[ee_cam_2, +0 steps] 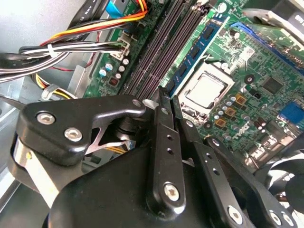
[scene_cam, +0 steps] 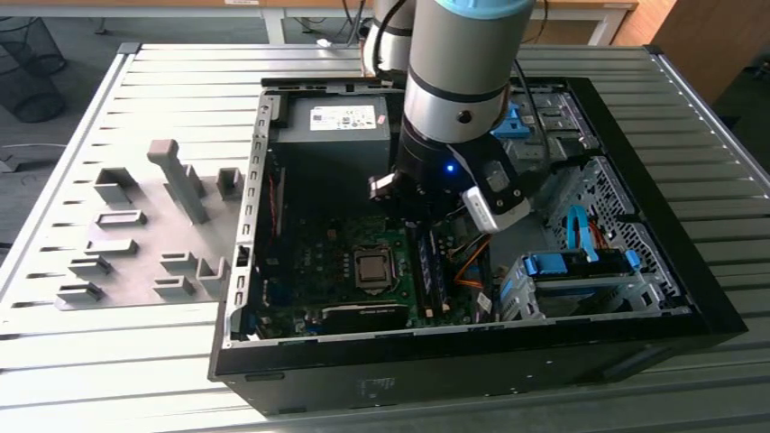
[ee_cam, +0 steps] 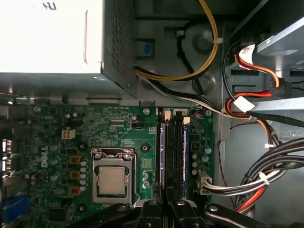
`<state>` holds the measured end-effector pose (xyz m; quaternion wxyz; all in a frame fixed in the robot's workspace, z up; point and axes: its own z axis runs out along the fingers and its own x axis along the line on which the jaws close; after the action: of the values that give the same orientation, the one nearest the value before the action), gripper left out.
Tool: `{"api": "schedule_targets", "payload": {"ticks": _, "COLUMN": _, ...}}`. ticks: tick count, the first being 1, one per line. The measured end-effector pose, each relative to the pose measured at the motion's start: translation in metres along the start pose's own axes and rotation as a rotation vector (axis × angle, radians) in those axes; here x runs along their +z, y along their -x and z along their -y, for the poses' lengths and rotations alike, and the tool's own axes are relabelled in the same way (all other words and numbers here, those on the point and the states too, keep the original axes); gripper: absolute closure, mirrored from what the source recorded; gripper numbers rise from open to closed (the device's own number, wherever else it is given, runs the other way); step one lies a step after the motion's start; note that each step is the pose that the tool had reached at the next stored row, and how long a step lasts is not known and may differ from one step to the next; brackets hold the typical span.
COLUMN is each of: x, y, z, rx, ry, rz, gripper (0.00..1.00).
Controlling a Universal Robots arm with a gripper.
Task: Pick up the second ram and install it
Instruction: 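Insert the second ram into the second slot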
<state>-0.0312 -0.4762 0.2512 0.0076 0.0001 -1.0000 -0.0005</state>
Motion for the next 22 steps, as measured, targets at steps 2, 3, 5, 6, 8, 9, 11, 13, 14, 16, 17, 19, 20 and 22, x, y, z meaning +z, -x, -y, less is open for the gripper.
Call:
{"api": "schedule_targets", "payload": {"ticks": 2, "x": 0.0002, "y": 0.0, "z": 0.0, "rx": 0.0, "ry": -0.0003, "rz": -0.0001, "gripper": 0.86}}
{"api": "schedule_targets", "payload": {"ticks": 3, "x": 0.0004, "y": 0.0, "z": 0.0, "rx": 0.0, "ry": -0.0003, "rz": -0.0001, "gripper": 0.86}}
{"api": "schedule_targets", "payload": {"ticks": 5, "x": 0.0009, "y": 0.0, "z": 0.0, "rx": 0.0, "ry": 0.0001, "rz": 0.0, "gripper": 0.86}}
{"api": "schedule_targets", "payload": {"ticks": 6, "x": 0.0022, "y": 0.0, "z": 0.0, "rx": 0.0, "ry": 0.0004, "rz": 0.0001, "gripper": 0.86}}
{"api": "schedule_targets", "payload": {"ticks": 8, "x": 0.0056, "y": 0.0001, "z": 0.0, "rx": 0.001, "ry": 0.0001, "rz": 0.0, "gripper": 0.86}}
{"api": "schedule_targets", "payload": {"ticks": 9, "x": 0.0075, "y": 0.0003, "z": 0.0, "rx": 0.001, "ry": 0.0001, "rz": 0.0, "gripper": 0.86}}
{"api": "schedule_targets", "payload": {"ticks": 11, "x": 0.0112, "y": 0.0012, "z": 0.0, "rx": 0.002, "ry": 0.0002, "rz": 0.0001, "gripper": 0.86}}
{"api": "schedule_targets", "payload": {"ticks": 13, "x": 0.0147, "y": 0.0027, "z": 0.0001, "rx": 0.003, "ry": 0.0001, "rz": 0.0001, "gripper": 0.86}}
{"api": "schedule_targets", "payload": {"ticks": 14, "x": 0.0166, "y": 0.0033, "z": 0.0001, "rx": 0.004, "ry": 0.0003, "rz": 0.0001, "gripper": 0.86}}
{"api": "schedule_targets", "payload": {"ticks": 16, "x": 0.0199, "y": 0.0037, "z": 0.0, "rx": 0.006, "ry": 0.0002, "rz": 0.0, "gripper": 0.86}}
{"api": "schedule_targets", "payload": {"ticks": 17, "x": 0.0216, "y": 0.0039, "z": 0.0, "rx": 0.007, "ry": 0.0002, "rz": 0.0, "gripper": 0.86}}
{"api": "schedule_targets", "payload": {"ticks": 19, "x": 0.0249, "y": 0.0041, "z": 0.0001, "rx": 0.008, "ry": 0.0005, "rz": 0.0001, "gripper": 0.86}}
{"api": "schedule_targets", "payload": {"ticks": 20, "x": 0.0257, "y": 0.0043, "z": 0.0001, "rx": 0.008, "ry": 0.0008, "rz": 0.0001, "gripper": 0.86}}
{"api": "schedule_targets", "payload": {"ticks": 22, "x": 0.0258, "y": 0.0043, "z": 0.0001, "rx": 0.008, "ry": 0.0007, "rz": -0.0001, "gripper": 0.86}}
